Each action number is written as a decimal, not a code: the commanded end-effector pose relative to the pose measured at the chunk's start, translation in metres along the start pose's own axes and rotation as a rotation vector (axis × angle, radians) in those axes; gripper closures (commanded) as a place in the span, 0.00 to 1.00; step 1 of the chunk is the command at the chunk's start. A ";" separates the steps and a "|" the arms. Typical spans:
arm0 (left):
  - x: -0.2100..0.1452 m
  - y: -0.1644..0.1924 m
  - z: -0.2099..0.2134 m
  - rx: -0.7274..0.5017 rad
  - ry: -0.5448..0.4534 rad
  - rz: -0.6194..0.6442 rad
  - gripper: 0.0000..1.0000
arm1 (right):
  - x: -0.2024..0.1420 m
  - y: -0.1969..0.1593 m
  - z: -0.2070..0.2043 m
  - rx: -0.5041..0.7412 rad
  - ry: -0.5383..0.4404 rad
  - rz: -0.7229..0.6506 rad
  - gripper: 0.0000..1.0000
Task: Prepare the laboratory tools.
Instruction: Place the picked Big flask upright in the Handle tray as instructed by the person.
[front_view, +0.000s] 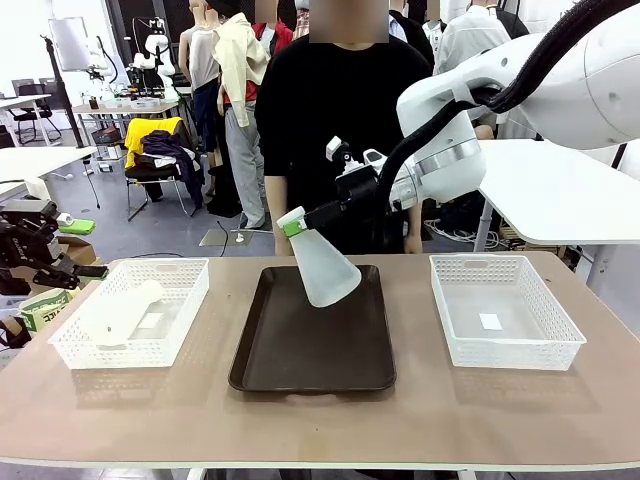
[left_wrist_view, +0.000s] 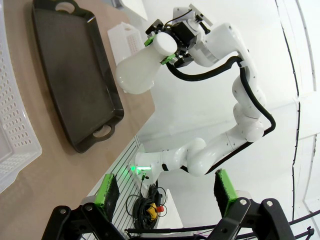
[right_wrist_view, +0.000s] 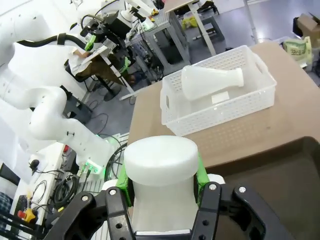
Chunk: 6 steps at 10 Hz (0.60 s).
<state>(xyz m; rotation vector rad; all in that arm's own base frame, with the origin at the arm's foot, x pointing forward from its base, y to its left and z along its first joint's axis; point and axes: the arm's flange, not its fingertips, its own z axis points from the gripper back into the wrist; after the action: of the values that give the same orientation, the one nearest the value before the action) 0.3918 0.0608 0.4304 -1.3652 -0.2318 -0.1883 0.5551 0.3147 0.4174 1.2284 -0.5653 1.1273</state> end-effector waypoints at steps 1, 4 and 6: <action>-0.002 -0.001 0.000 0.001 -0.012 -0.015 0.00 | 0.006 0.007 -0.001 0.019 -0.002 0.020 1.00; -0.002 -0.001 0.000 0.001 -0.012 -0.015 0.00 | 0.002 0.003 -0.002 0.007 0.003 0.008 1.00; -0.002 -0.001 0.000 0.001 -0.012 -0.015 0.00 | -0.018 -0.021 0.003 0.177 -0.152 0.122 1.00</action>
<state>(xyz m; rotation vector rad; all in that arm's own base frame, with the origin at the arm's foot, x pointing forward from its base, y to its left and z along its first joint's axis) 0.3918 0.0609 0.4305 -1.3651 -0.2320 -0.1883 0.5553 0.3130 0.4086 1.3104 -0.6088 1.1769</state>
